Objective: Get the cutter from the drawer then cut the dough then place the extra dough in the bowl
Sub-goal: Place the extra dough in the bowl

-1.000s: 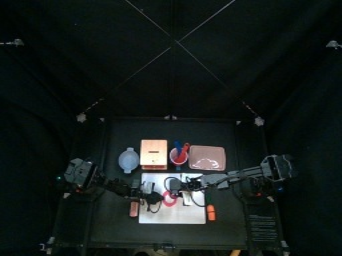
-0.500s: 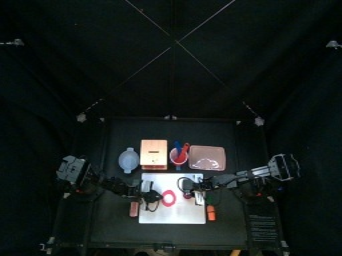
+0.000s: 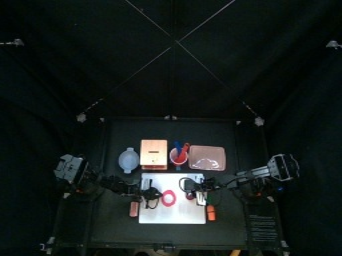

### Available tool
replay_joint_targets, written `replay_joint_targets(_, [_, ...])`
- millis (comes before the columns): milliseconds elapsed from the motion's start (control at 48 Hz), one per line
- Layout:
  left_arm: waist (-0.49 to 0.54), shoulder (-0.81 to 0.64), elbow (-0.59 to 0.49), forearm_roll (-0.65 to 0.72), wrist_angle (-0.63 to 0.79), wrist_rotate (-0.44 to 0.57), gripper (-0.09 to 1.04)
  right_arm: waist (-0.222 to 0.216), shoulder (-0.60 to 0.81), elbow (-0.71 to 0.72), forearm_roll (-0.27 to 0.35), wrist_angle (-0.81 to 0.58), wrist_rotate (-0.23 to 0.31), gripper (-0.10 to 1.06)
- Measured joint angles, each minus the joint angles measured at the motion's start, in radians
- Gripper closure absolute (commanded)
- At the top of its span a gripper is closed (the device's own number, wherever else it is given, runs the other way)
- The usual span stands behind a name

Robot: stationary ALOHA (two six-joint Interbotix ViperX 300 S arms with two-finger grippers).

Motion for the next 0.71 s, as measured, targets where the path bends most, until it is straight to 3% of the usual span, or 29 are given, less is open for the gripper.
replay_joint_targets(292, [0.012,0.0,-0.002,0.0,0.0,0.0,0.51,0.009,0.0,0.0,0.002,-0.002,0.0,0.2])
replay_joint_targets(708, [0.041,0.0,-0.025,0.0,0.011,0.0,0.39,0.005,0.0,-0.04,0.003,-0.081,0.0,0.19])
